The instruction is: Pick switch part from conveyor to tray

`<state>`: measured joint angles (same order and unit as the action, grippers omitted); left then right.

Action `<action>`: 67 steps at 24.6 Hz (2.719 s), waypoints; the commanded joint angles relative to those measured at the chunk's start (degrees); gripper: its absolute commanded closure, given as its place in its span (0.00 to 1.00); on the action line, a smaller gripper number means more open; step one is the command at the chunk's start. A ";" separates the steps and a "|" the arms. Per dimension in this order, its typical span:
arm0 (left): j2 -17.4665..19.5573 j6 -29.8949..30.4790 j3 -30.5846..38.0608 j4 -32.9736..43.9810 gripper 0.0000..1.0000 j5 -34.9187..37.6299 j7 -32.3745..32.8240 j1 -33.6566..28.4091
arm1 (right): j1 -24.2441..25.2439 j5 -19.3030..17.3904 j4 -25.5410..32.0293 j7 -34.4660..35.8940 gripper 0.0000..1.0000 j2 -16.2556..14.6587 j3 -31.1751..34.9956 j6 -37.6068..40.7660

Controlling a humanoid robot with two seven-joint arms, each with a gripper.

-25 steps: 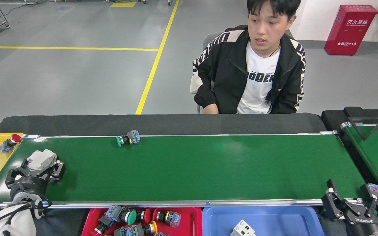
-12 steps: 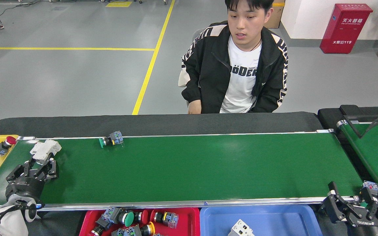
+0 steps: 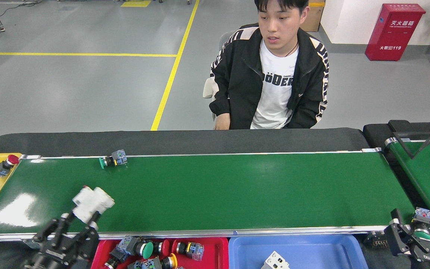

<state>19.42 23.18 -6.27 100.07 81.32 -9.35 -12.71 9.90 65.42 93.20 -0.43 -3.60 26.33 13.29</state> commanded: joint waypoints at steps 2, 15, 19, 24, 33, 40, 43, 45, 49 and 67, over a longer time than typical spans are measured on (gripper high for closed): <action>-0.52 0.11 -10.51 1.88 0.92 4.46 1.44 2.69 | -0.23 -0.12 0.58 0.70 0.02 -0.70 0.30 0.95; -23.37 6.00 -32.75 -1.99 0.00 35.66 9.44 11.31 | -0.41 -0.12 -0.04 0.70 0.02 -0.70 -0.23 2.26; -22.93 6.00 -28.62 -1.63 0.00 32.76 8.56 9.99 | -0.41 -0.12 -0.04 0.70 0.02 -0.70 -0.23 2.35; -23.02 6.35 -12.97 1.62 0.00 24.23 8.48 6.91 | -0.41 -0.12 -0.04 0.70 0.02 -0.70 -0.23 2.26; -23.37 6.44 18.58 1.71 0.01 14.21 8.39 1.02 | -0.15 0.06 0.40 0.70 0.02 -0.53 -0.32 2.26; -23.81 -4.20 23.76 1.79 0.02 14.21 4.52 -7.24 | 1.35 0.06 3.13 0.70 0.02 0.79 -1.37 2.44; -24.08 -8.50 20.25 1.88 0.02 14.21 4.61 -8.29 | 1.35 0.06 3.13 0.70 0.02 0.79 -1.37 2.44; -23.90 -13.16 16.64 1.79 0.02 14.21 5.31 -7.76 | 1.35 0.06 3.13 0.70 0.02 0.79 -1.37 2.44; -23.81 -16.68 10.93 1.79 0.02 14.21 7.68 -6.36 | 1.52 0.06 3.04 0.70 0.02 0.79 -1.37 2.44; -24.60 -13.42 10.05 1.88 0.02 10.44 8.12 -3.46 | 3.28 0.06 3.21 1.14 0.02 0.79 -1.28 2.44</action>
<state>-4.82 9.96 3.79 101.14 92.08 -1.00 -16.71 13.26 65.51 95.50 0.18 -2.79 24.84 15.52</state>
